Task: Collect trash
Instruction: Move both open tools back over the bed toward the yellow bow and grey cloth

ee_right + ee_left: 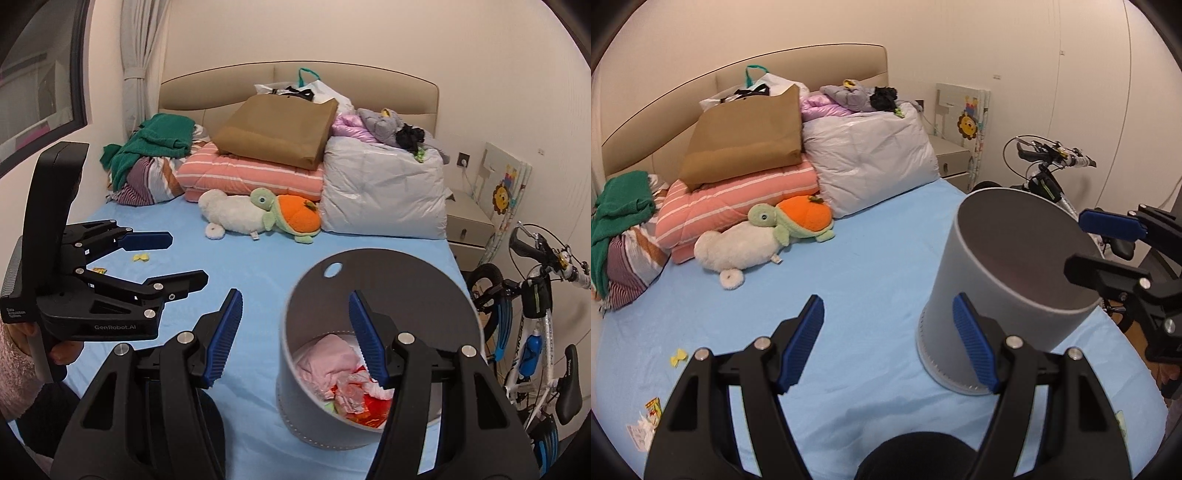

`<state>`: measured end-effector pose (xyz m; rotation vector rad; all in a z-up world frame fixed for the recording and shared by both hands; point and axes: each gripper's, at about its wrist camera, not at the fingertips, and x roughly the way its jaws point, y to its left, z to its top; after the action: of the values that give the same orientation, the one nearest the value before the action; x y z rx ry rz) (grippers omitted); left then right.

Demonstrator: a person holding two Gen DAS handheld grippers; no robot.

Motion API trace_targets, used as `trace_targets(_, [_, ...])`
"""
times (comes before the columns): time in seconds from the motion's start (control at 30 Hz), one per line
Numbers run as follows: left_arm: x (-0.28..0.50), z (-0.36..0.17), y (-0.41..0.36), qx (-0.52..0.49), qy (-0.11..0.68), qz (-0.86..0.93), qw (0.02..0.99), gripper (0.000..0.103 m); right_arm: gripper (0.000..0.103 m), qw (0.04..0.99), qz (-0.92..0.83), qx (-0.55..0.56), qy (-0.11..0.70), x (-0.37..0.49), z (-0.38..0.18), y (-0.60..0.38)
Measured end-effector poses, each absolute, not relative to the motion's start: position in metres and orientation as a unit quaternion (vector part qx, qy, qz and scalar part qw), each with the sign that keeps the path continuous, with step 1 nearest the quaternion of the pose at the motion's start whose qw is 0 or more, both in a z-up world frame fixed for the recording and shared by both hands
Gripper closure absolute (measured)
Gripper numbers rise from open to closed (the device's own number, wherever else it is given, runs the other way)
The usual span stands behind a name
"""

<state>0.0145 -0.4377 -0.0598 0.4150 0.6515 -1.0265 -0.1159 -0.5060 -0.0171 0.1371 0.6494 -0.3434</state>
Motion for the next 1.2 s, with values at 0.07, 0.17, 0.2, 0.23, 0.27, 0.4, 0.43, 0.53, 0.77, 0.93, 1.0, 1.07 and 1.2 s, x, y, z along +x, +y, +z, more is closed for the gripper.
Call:
trace_targets(0.07, [0.023, -0.064, -0.416, 0.192, 0.308, -0.455, 0.813, 0.031, 0.045, 0.934, -0.143, 0.064, 0.322, -0.101, -0.022, -0.486])
trace_targets(0.17, [0.038, -0.071, -0.378, 0.185, 0.317, -0.419, 0.830, 0.031, 0.045, 0.937, -0.104, 0.056, 0.327, -0.078, -0.030, -0.454])
trace_targets(0.2, [0.043, -0.072, -0.367, 0.181, 0.321, -0.411, 0.834, 0.031, 0.045, 0.939, -0.091, 0.053, 0.329, -0.069, -0.032, -0.443])
trace_targets(0.23, [0.049, -0.074, -0.352, 0.175, 0.326, -0.399, 0.839, 0.031, 0.045, 0.940, -0.074, 0.050, 0.330, -0.060, -0.036, -0.429])
trace_targets(0.27, [0.053, -0.075, -0.339, 0.170, 0.329, -0.388, 0.844, 0.031, 0.045, 0.940, -0.063, 0.048, 0.331, -0.052, -0.038, -0.419])
trace_targets(0.4, [0.072, -0.079, -0.287, 0.153, 0.337, -0.340, 0.865, 0.031, 0.045, 0.941, -0.014, 0.034, 0.336, -0.018, -0.050, -0.370])
trace_targets(0.43, [0.077, -0.081, -0.272, 0.148, 0.340, -0.328, 0.869, 0.031, 0.045, 0.941, -0.004, 0.031, 0.338, -0.011, -0.054, -0.359])
trace_targets(0.53, [0.093, -0.088, -0.236, 0.137, 0.347, -0.293, 0.880, 0.031, 0.045, 0.939, 0.026, 0.026, 0.341, 0.012, -0.063, -0.327])
trace_targets(0.77, [0.125, -0.112, -0.168, 0.121, 0.363, -0.221, 0.897, 0.031, 0.045, 0.935, 0.082, 0.009, 0.344, 0.065, -0.079, -0.261])
trace_targets(0.93, [0.153, -0.139, -0.130, 0.107, 0.387, -0.183, 0.897, 0.031, 0.045, 0.933, 0.104, -0.005, 0.345, 0.105, -0.094, -0.228])
trace_targets(1.0, [0.164, -0.148, -0.117, 0.102, 0.396, -0.173, 0.896, 0.031, 0.045, 0.932, 0.109, -0.010, 0.346, 0.124, -0.101, -0.218])
trace_targets(1.07, [0.177, -0.158, -0.109, 0.099, 0.404, -0.162, 0.895, 0.031, 0.045, 0.931, 0.110, -0.011, 0.348, 0.141, -0.109, -0.212])
trace_targets(1.2, [0.206, -0.175, -0.099, 0.096, 0.419, -0.149, 0.891, 0.031, 0.045, 0.931, 0.103, -0.009, 0.349, 0.176, -0.127, -0.206])
